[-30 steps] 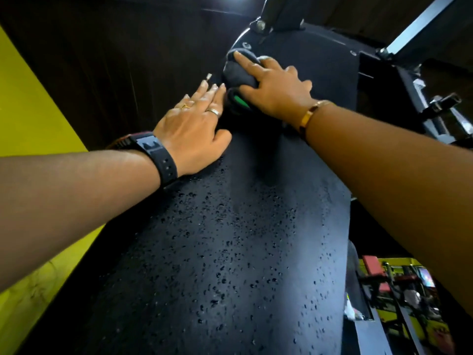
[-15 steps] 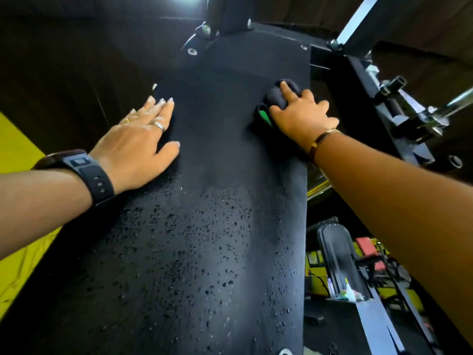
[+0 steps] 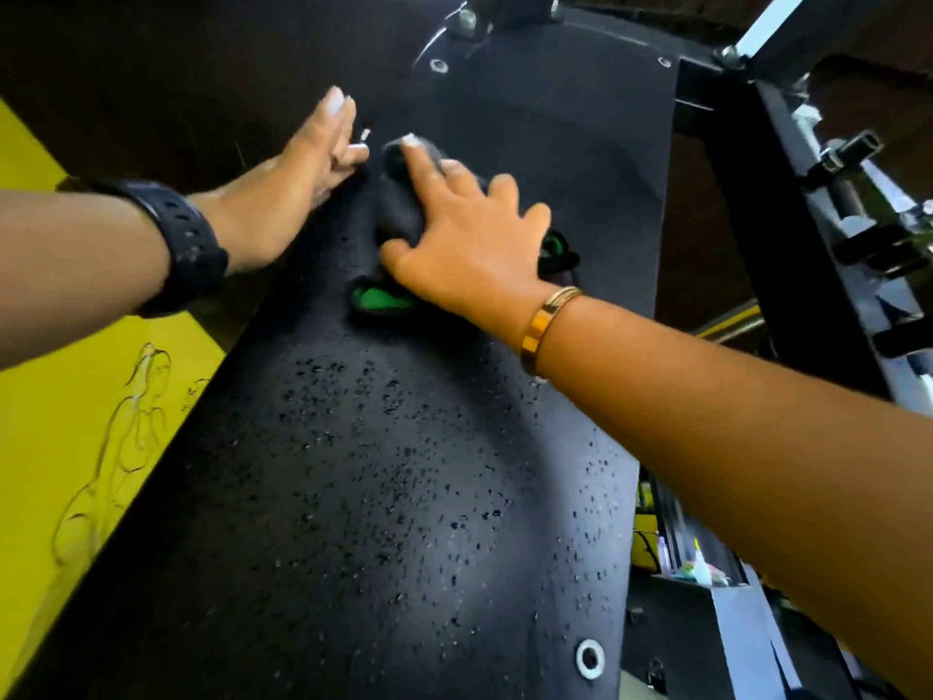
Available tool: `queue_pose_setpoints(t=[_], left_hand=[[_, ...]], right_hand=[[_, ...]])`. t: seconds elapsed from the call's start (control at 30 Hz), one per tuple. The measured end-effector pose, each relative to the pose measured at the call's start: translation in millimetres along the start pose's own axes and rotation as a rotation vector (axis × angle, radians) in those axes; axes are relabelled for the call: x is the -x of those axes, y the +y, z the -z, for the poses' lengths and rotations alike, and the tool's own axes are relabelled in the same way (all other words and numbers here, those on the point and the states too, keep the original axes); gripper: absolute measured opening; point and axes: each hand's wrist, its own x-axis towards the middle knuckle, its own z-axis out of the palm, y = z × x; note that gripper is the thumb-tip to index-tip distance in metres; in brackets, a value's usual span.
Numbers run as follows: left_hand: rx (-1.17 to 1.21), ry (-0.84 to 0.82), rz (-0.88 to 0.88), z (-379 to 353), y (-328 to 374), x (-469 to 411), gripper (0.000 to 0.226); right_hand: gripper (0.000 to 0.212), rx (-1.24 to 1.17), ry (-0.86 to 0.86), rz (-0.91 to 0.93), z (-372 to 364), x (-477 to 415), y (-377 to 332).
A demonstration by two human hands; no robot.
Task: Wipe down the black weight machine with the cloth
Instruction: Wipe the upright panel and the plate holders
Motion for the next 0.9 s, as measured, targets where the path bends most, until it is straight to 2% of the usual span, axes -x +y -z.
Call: queue_pose_setpoints(t=[0.07, 0.23, 0.27, 0.33, 0.4, 0.47, 0.63, 0.77, 0.83, 0.9], left_hand=[[0.022, 0.035, -0.001, 1, -3, 2, 0.064], [-0.024, 0.066, 0.020, 2, -8, 5, 0.093], [-0.060, 0.036, 0.008, 1, -8, 3, 0.090], [-0.184, -0.028, -0.058, -2, -9, 2, 0.068], [-0.499, -0.079, -0.149, -2, -10, 7, 0.056], [-0.721, -0.062, -0.182, -9, -4, 2, 0.053], [-0.991, -0.136, -0.317, -31, 4, -5, 0.058], [-1.056, -0.273, -0.454, -42, 4, 1, 0.064], [-1.058, -0.298, -0.520, -44, 3, 8, 0.075], [-1.070, -0.301, -0.556, -44, 1, 15, 0.077]], right_hand=[[0.079, 0.021, -0.006, 0.120, -5, 11, -20], [0.072, 0.132, 0.008, 0.384, -9, 44, -29], [0.072, 0.159, 0.005, 0.433, -8, 49, -22], [0.071, 0.218, 0.002, 0.487, -4, 53, 0], [0.071, 0.263, -0.004, 0.453, 0, 52, 29], [0.072, 0.278, -0.027, 0.332, 7, 47, 64], [0.069, 0.213, -0.077, -0.069, 18, 35, 142], [0.066, 0.111, -0.022, -0.341, 13, 54, 135], [0.068, 0.127, -0.012, -0.304, 9, 78, 115], [0.070, 0.181, 0.025, -0.092, 3, 112, 97]])
